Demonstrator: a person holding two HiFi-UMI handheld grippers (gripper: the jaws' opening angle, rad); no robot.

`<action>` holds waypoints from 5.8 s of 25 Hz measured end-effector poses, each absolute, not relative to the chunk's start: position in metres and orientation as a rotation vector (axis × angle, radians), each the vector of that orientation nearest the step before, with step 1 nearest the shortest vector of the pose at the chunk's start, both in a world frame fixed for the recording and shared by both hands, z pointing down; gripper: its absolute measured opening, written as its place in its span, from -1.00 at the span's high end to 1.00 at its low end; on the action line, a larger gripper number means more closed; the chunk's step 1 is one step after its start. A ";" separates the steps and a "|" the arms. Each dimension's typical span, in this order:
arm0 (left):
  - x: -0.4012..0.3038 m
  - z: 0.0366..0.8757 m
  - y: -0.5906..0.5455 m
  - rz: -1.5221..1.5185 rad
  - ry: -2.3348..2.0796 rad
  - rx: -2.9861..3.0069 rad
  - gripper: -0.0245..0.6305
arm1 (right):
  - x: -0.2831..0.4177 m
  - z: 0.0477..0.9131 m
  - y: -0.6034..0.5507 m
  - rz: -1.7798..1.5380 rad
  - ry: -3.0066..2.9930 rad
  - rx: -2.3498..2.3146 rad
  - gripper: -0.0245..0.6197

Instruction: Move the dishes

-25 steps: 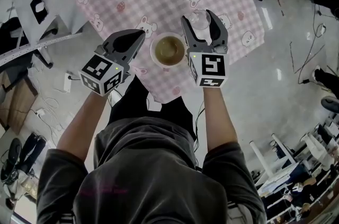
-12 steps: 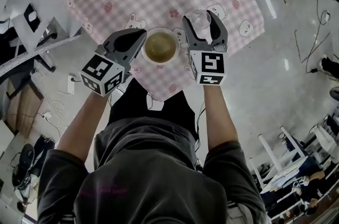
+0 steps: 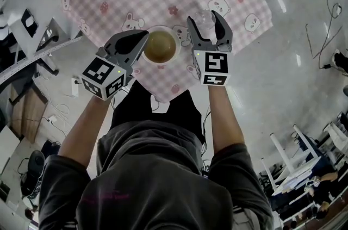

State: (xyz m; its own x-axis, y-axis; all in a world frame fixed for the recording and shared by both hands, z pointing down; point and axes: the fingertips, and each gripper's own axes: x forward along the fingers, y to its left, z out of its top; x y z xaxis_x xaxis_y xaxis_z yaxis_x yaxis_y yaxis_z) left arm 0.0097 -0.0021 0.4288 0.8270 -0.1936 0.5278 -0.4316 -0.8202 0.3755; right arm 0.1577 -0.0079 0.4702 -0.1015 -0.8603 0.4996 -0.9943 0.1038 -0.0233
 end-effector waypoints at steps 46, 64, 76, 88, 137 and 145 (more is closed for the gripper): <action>0.021 0.445 0.011 0.687 -0.411 2.491 0.92 | 0.163 0.502 0.008 0.552 -2.016 1.819 0.04; 0.018 0.439 0.012 0.671 -0.419 2.501 0.92 | 0.161 0.478 0.008 0.506 -2.067 1.835 0.04; 0.021 0.422 0.012 0.633 -0.414 2.527 0.92 | 0.155 0.447 0.008 0.444 -2.079 1.851 0.03; 0.026 0.375 0.010 0.570 -0.457 2.596 0.92 | 0.158 0.362 0.018 0.316 -2.135 1.912 0.04; -0.101 0.210 0.076 0.272 -0.454 2.871 0.92 | 0.030 0.214 0.140 0.236 -2.119 2.062 0.66; -0.120 0.199 0.082 0.248 -0.387 2.888 0.92 | 0.001 0.205 0.156 0.249 -2.093 2.093 0.75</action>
State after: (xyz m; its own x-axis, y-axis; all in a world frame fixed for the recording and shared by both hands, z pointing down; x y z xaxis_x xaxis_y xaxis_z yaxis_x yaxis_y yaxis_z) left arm -0.1204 0.0817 0.1993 0.9512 -0.2400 0.1937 -0.2765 -0.9419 0.1905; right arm 0.0009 0.1556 0.2047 0.0001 -0.9715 0.2372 -1.0000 0.0005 0.0028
